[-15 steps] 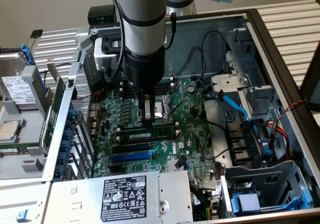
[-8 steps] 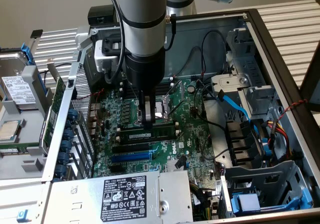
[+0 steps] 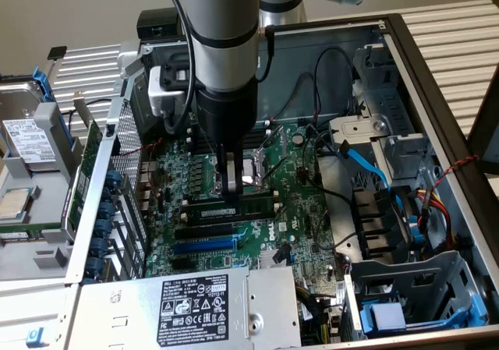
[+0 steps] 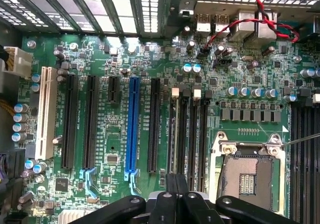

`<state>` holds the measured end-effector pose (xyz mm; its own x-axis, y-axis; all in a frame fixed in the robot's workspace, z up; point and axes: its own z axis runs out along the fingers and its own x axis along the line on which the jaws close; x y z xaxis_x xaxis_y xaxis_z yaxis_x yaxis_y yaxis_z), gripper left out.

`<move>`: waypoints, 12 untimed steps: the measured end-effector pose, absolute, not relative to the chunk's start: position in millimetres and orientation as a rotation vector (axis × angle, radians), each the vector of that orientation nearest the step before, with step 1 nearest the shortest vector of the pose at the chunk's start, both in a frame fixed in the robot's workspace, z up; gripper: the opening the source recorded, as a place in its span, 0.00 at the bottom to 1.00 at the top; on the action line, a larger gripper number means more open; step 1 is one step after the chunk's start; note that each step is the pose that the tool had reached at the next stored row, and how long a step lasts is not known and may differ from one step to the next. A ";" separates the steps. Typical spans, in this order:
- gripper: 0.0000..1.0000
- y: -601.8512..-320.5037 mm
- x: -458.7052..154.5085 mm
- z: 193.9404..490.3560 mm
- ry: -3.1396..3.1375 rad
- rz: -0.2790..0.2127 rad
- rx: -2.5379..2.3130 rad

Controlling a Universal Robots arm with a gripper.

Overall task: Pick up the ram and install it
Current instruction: 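Press down the ram until it locks into place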

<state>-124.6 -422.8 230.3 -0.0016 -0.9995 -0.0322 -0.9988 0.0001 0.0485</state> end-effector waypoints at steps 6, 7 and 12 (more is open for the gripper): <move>0.11 -422.8 -124.6 229.0 -2.213 -0.089 2.213; 0.11 -422.8 -124.6 229.0 -2.213 -0.089 2.213; 0.11 -423.4 -124.6 229.0 -2.212 -0.089 2.213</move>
<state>-124.6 -423.4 229.0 -0.0005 -0.9995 -0.0323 -0.9988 -0.0011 0.0482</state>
